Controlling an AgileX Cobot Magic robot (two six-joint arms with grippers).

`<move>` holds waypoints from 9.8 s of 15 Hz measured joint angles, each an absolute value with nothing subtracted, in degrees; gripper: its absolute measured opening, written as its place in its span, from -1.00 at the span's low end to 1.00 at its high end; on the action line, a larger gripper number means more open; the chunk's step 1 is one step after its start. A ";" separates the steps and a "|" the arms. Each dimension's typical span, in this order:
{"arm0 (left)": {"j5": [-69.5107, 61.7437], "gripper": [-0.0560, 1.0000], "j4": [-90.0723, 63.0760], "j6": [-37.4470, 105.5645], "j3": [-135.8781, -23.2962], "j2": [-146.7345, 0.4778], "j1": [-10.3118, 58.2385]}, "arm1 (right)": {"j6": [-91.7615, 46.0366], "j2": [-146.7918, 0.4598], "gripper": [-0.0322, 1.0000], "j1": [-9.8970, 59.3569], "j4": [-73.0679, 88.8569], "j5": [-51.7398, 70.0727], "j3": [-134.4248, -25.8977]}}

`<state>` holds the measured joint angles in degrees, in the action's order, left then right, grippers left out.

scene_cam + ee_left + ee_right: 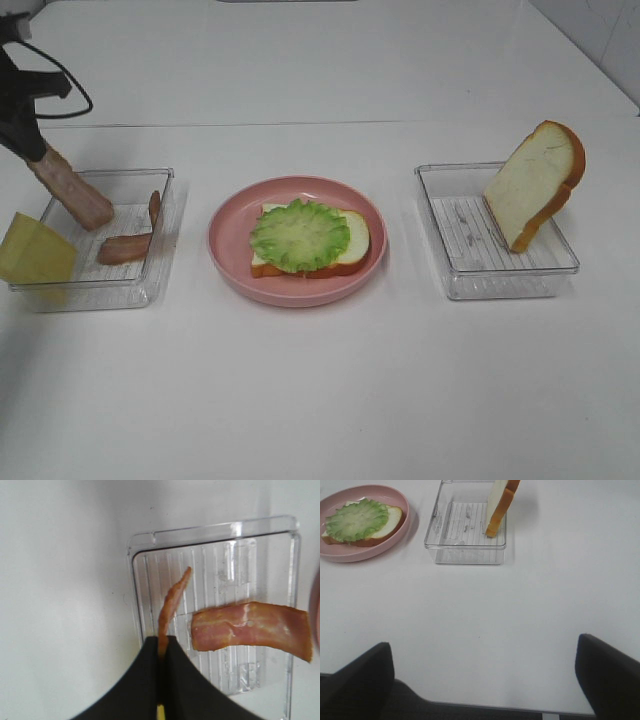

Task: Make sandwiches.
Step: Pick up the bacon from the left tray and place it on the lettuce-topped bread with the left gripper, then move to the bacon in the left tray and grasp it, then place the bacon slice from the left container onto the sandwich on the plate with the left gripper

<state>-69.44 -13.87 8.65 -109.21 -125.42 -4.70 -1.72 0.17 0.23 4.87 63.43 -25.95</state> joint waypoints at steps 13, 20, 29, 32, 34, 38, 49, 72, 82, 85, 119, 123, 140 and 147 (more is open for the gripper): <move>-69.61 -0.89 -27.56 5.79 -109.21 -107.20 11.57 | -1.72 0.17 0.88 0.23 4.87 63.37 -25.95; -69.61 -0.89 -30.31 3.78 -109.21 -116.08 22.98 | -1.72 0.17 0.88 0.23 4.87 63.37 -25.95; -65.89 -0.89 -35.64 4.58 -113.22 -129.32 28.02 | -1.72 0.17 0.88 0.23 4.87 63.37 -25.95; -66.29 -0.89 -36.33 4.70 -118.72 -132.01 28.48 | -1.72 0.17 0.88 0.23 4.87 63.37 -25.95; -66.29 -0.89 -36.33 4.87 -121.47 -132.87 28.48 | -1.72 0.17 0.88 0.23 4.87 63.37 -25.95; -65.72 -0.89 -36.73 5.90 -122.38 -133.90 28.36 | -1.72 0.17 0.88 0.23 4.87 63.31 -25.95; -69.27 -0.89 -17.19 -1.89 -122.56 -136.36 27.85 | -1.72 0.17 0.88 0.23 4.87 63.31 -25.95; -69.44 0.98 -6.53 -5.90 -120.89 -127.60 27.50 | -1.72 0.17 0.88 0.23 4.87 63.31 -25.95; -69.84 0.98 -3.95 -5.27 -101.07 -116.08 13.46 | -1.72 0.17 0.88 0.23 4.87 63.31 -25.95; -69.79 0.96 -5.10 -5.21 -101.07 -119.40 13.58 | -1.72 0.17 0.88 0.23 4.87 63.31 -25.95; -64.40 -0.87 -8.48 0.00 -101.07 -127.77 13.58 | -1.72 0.17 0.88 0.23 4.87 63.31 -25.95; -64.46 -0.89 -8.48 0.86 -101.07 -127.77 13.58 | -1.72 0.17 0.88 0.23 4.87 63.31 -25.95; -67.72 -0.89 -8.65 -0.92 -101.24 -113.04 17.25 | -1.72 0.17 0.88 0.23 4.87 63.31 -25.95; -65.49 -0.89 -12.32 -2.64 -107.66 -113.27 25.90 | -1.72 0.17 0.88 0.23 4.87 63.31 -25.95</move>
<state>-65.49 -12.32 -2.64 -107.66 -113.27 25.90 -1.72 0.17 0.23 4.87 63.31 -25.95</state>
